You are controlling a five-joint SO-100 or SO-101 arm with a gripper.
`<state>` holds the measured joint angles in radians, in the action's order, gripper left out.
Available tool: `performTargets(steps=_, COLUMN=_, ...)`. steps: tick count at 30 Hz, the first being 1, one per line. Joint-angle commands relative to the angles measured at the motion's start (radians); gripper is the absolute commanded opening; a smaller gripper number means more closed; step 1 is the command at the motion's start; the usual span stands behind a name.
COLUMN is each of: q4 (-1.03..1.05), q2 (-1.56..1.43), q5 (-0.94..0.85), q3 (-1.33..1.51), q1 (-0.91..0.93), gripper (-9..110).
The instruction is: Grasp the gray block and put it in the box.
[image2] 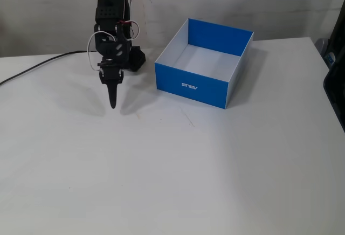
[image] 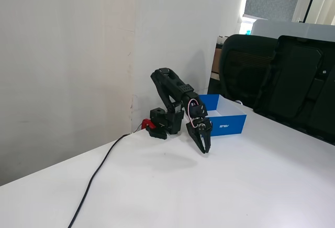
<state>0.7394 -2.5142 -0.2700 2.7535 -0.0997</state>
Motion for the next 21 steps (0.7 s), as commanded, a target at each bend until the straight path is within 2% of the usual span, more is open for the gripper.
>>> performTargets(steps=1, q4=-0.029, q2=-0.087, q5=0.009, q3=0.026, q1=0.044, gripper=0)
performTargets(steps=5, q4=-0.034, q2=-0.167, q5=0.005, q3=0.094, q1=0.049, gripper=0)
performTargets(steps=9, q4=-0.029, q2=-0.373, q5=-0.002, q3=0.221, q1=0.061, gripper=0)
performTargets(steps=21, q4=0.14, q2=-0.758, q5=-0.006, q3=0.396, q1=0.098, gripper=0)
